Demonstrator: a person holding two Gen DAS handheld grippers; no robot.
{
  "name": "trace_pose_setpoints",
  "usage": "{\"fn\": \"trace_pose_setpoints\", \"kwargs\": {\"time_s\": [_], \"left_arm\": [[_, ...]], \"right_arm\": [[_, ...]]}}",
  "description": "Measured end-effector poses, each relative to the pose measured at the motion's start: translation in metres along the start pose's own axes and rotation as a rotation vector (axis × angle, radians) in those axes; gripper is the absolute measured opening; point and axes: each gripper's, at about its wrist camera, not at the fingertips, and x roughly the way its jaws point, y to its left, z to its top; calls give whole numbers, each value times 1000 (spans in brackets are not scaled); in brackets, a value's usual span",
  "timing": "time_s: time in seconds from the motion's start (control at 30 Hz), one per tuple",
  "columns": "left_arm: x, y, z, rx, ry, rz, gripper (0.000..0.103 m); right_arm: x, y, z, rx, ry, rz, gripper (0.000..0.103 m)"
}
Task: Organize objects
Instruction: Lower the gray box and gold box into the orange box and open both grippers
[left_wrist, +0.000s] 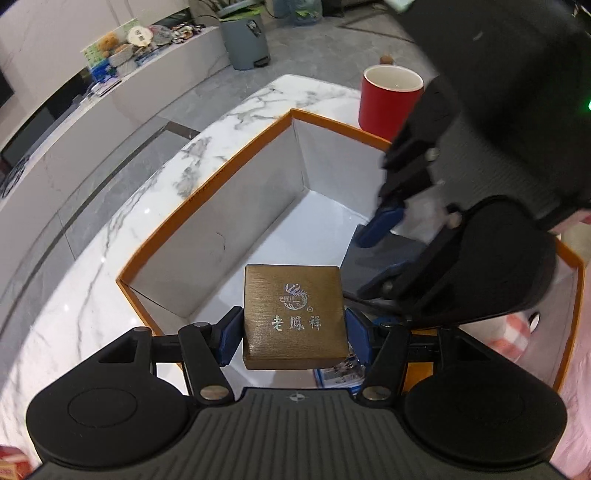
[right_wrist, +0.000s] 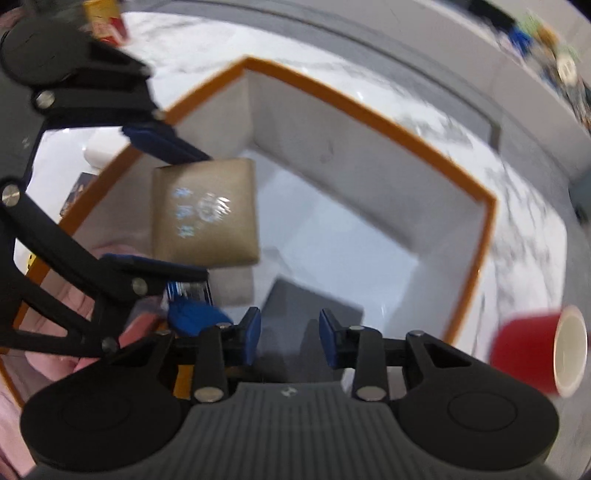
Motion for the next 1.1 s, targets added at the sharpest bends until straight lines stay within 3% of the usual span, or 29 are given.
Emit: {"fn": "trace_pose_setpoints", "kwargs": {"time_s": [0.17, 0.4, 0.7, 0.9, 1.1], "left_arm": [[8, -4, 0, 88, 36, 0, 69], [26, -1, 5, 114, 45, -49, 69], [51, 2, 16, 152, 77, -197, 69], [70, 4, 20, 207, 133, -269, 69], [87, 4, 27, 284, 190, -340, 69]], "right_arm": [[16, 7, 8, -84, -35, 2, 54], [34, 11, 2, -201, 20, -67, 44], [4, -8, -4, -105, -56, -28, 39], [-41, -7, -13, -86, -181, -109, 42], [-47, -17, -20, -15, -184, -106, 42]]}}
